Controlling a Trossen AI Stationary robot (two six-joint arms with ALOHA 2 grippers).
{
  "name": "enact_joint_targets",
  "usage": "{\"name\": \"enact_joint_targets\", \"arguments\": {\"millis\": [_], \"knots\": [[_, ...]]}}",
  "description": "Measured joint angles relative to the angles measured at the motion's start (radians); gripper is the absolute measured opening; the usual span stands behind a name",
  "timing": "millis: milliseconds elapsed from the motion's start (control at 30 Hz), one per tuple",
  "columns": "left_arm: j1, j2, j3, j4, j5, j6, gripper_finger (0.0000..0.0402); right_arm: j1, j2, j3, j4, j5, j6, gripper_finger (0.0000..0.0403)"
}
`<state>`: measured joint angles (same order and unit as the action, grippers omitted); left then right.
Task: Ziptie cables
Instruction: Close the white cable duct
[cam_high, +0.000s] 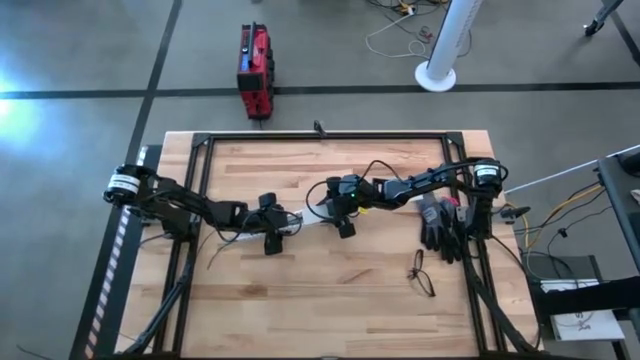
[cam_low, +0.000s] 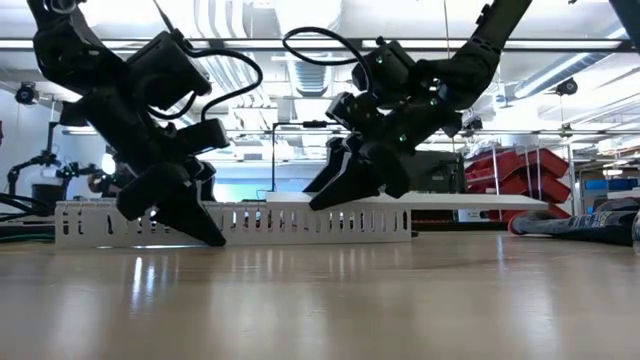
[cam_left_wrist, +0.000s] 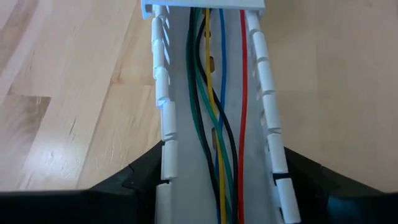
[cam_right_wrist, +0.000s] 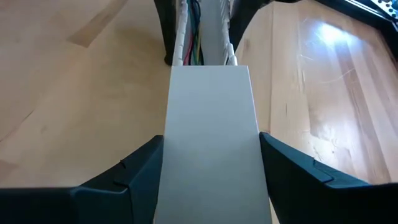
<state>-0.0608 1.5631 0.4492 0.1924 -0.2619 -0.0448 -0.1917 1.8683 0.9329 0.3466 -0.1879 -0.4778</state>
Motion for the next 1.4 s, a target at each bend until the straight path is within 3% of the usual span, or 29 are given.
{"name": "enact_joint_targets", "arguments": {"millis": [300,667,967,1400], "knots": [[0.000,0.002,0.000,0.026,-0.005,0.035,0.0212,-0.049,0.000,0.001,-0.030,-0.097,0.035,0.0218],[0.000,0.002,-0.001,0.054,-0.009,0.060,0.0212,-0.055,-0.001,0.003,-0.060,-0.111,0.067,0.0218],[-0.002,0.001,-0.003,0.059,-0.015,0.050,0.0213,-0.059,0.084,0.044,-0.076,-0.175,0.125,0.0218],[-0.004,0.001,-0.002,0.032,-0.035,0.031,0.0213,-0.061,0.083,0.047,-0.116,-0.272,0.081,0.0218]]}}
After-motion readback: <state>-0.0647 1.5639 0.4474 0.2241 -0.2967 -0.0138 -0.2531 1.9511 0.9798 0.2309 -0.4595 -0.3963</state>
